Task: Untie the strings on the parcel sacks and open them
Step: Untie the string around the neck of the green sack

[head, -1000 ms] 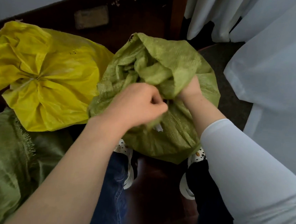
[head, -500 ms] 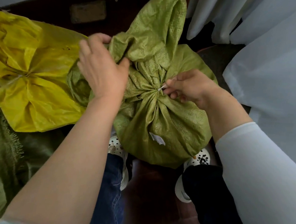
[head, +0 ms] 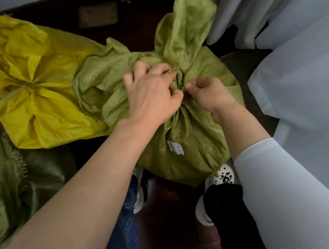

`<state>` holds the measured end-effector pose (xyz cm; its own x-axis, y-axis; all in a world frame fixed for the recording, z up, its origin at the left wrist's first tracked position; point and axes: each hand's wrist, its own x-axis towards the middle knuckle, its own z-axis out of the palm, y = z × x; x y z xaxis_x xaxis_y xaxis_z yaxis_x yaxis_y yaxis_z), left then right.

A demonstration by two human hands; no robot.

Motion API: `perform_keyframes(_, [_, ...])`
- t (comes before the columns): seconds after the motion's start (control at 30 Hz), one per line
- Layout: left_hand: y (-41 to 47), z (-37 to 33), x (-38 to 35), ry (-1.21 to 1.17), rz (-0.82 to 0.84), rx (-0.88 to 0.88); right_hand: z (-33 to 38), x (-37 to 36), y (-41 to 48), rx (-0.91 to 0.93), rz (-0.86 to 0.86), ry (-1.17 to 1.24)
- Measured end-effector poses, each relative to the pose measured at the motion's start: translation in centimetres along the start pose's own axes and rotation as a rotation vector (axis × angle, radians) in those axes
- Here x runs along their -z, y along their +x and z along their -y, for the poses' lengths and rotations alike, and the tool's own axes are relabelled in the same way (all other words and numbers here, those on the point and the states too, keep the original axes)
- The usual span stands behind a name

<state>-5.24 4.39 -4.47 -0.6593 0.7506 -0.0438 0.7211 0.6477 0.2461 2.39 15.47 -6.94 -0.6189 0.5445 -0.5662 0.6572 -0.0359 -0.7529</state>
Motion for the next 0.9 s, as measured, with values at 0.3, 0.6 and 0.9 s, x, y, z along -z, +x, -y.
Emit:
perform_keyframes(0.3, [0.8,2.5,-3.4,-0.058,0.325,0.232,0.3,0.5,-0.4,0.185,0.212,-0.16])
perform_keyframes(0.6, [0.5,3.2,-1.9,-0.19,-0.128,0.013,-0.2,0.0,-0.1,0.089,0.064,0.022])
perform_keyframes(0.9, [-0.3,-0.3,1.0,-0.287,-0.631,-0.299,-0.3,0.1,0.6,0.11,-0.004,0.017])
